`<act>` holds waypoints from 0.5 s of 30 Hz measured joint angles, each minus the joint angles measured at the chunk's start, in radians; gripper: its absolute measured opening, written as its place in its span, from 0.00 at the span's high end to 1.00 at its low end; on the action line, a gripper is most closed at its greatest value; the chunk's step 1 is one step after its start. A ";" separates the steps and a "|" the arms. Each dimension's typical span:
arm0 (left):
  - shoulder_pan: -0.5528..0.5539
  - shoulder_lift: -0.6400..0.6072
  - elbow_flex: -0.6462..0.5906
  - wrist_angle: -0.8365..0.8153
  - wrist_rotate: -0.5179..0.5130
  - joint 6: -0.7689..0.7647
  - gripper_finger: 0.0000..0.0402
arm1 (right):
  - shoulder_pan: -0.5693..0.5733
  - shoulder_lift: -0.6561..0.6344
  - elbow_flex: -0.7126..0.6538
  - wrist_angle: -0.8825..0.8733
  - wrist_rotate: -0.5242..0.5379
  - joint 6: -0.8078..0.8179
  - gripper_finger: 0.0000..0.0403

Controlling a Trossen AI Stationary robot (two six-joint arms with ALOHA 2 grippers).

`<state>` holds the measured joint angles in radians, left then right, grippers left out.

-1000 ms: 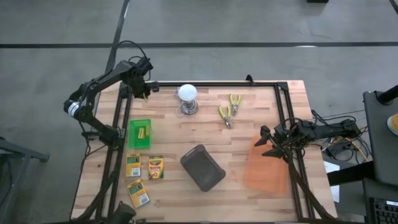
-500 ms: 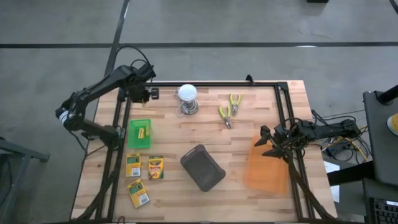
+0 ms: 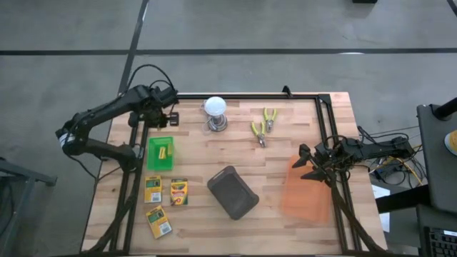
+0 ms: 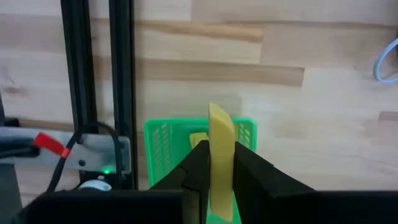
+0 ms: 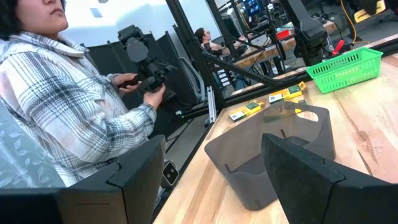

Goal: Pick & Place School Supplies
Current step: Put the yellow eraser into the green bin

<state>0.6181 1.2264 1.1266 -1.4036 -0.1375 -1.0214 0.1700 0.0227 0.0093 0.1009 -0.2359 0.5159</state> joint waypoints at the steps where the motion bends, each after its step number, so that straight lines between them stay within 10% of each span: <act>1: -0.013 -0.007 -0.012 0.000 -0.001 -0.019 0.86 | 0.000 0.000 0.000 0.000 0.000 0.000 0.35; 15: -0.118 -0.147 -0.260 0.085 0.048 -0.293 0.86 | 0.000 0.000 0.000 0.000 0.000 0.000 0.35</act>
<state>0.5003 1.0795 0.8661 -1.3186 -0.0900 -1.3144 0.1700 0.0230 0.0093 0.1012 -0.2356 0.5159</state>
